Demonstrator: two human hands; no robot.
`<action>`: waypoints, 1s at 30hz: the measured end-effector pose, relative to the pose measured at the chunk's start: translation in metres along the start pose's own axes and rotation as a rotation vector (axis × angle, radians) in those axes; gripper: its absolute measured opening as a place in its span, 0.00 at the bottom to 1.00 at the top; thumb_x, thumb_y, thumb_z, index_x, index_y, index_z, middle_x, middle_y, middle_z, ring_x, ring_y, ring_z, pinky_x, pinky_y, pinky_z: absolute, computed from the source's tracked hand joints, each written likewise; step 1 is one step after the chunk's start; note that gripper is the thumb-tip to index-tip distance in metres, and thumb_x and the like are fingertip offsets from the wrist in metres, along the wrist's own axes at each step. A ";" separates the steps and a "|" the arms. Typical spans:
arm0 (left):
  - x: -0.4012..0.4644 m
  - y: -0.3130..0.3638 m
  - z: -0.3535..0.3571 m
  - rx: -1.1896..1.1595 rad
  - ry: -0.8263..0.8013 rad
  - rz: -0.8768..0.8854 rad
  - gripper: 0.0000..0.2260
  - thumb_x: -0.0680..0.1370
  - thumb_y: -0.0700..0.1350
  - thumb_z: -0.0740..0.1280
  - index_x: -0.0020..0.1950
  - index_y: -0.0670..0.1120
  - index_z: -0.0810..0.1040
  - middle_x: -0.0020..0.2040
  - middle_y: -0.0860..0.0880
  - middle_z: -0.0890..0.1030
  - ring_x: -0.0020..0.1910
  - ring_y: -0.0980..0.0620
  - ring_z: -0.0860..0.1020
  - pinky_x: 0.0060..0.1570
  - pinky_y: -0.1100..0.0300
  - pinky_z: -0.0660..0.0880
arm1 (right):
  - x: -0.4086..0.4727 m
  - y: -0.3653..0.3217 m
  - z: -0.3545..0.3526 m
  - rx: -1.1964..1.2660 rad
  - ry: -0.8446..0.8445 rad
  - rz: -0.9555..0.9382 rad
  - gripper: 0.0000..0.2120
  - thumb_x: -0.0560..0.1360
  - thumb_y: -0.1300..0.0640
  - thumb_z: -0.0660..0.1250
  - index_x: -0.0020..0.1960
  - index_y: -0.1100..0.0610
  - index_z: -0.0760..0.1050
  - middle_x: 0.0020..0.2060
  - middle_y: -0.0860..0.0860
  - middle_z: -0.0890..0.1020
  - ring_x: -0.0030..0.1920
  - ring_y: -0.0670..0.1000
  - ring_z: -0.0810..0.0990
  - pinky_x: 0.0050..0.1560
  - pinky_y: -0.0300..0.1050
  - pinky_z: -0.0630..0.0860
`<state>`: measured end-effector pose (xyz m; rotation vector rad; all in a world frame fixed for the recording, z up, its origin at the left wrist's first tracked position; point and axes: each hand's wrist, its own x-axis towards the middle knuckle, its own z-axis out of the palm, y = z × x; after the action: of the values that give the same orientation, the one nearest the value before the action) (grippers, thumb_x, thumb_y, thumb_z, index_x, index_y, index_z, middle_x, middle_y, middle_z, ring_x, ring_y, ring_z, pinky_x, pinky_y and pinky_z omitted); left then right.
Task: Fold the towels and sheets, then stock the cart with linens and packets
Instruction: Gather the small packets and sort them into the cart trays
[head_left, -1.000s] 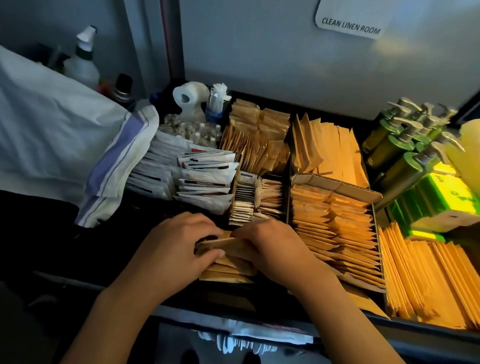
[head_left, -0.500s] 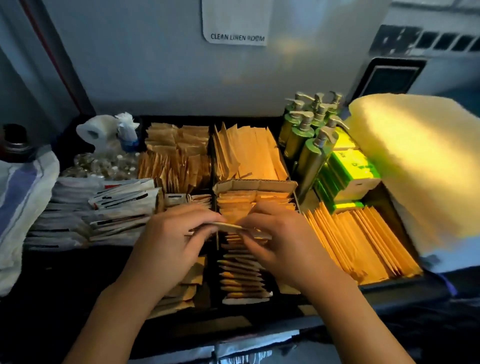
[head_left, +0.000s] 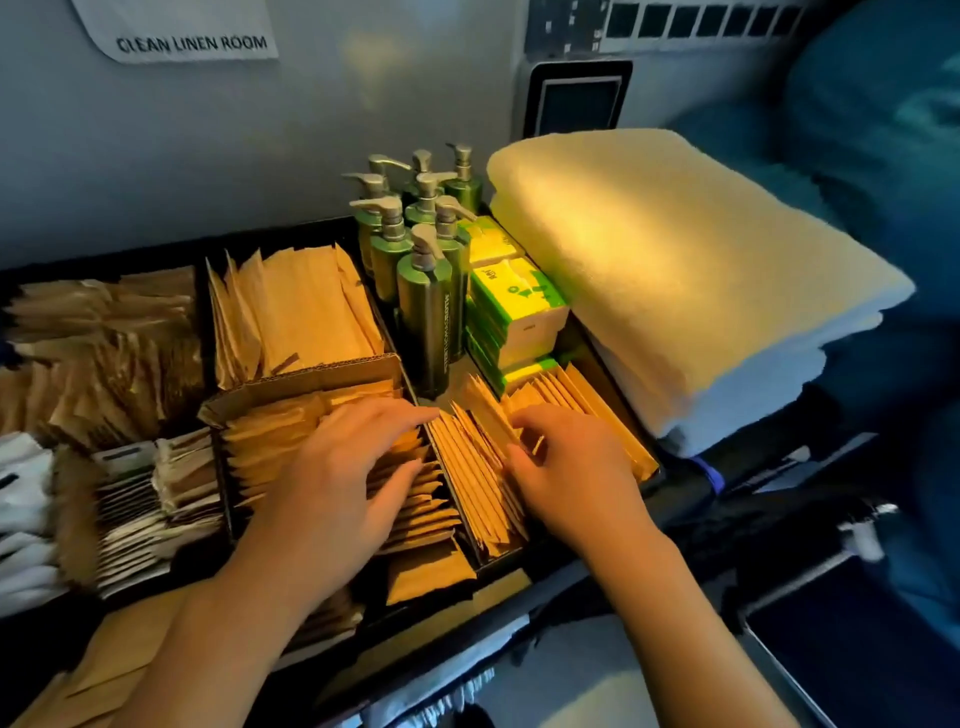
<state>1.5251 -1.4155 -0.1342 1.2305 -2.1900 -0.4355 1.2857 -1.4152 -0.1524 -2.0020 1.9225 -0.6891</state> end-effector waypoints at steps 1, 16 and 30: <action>0.000 0.001 0.002 -0.001 -0.010 -0.003 0.21 0.78 0.49 0.69 0.72 0.55 0.76 0.67 0.59 0.77 0.69 0.59 0.73 0.69 0.54 0.72 | 0.003 0.003 0.004 0.009 0.000 0.025 0.14 0.79 0.51 0.70 0.64 0.46 0.79 0.47 0.40 0.81 0.43 0.39 0.77 0.42 0.30 0.69; -0.013 -0.016 -0.002 -0.017 -0.028 -0.073 0.18 0.79 0.49 0.67 0.70 0.58 0.77 0.65 0.64 0.77 0.68 0.60 0.74 0.68 0.55 0.73 | 0.020 -0.008 0.048 0.007 -0.038 -0.014 0.08 0.77 0.55 0.72 0.57 0.49 0.80 0.44 0.43 0.81 0.43 0.42 0.78 0.45 0.36 0.78; -0.013 -0.025 -0.006 -0.040 -0.050 -0.107 0.19 0.79 0.56 0.62 0.70 0.59 0.76 0.65 0.65 0.76 0.68 0.63 0.73 0.67 0.62 0.70 | 0.023 -0.004 0.059 -0.058 -0.019 -0.005 0.07 0.78 0.51 0.72 0.56 0.45 0.82 0.47 0.40 0.79 0.43 0.40 0.76 0.43 0.31 0.70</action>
<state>1.5507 -1.4169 -0.1472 1.3327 -2.1524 -0.5566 1.3198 -1.4449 -0.1970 -2.0411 1.9482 -0.6195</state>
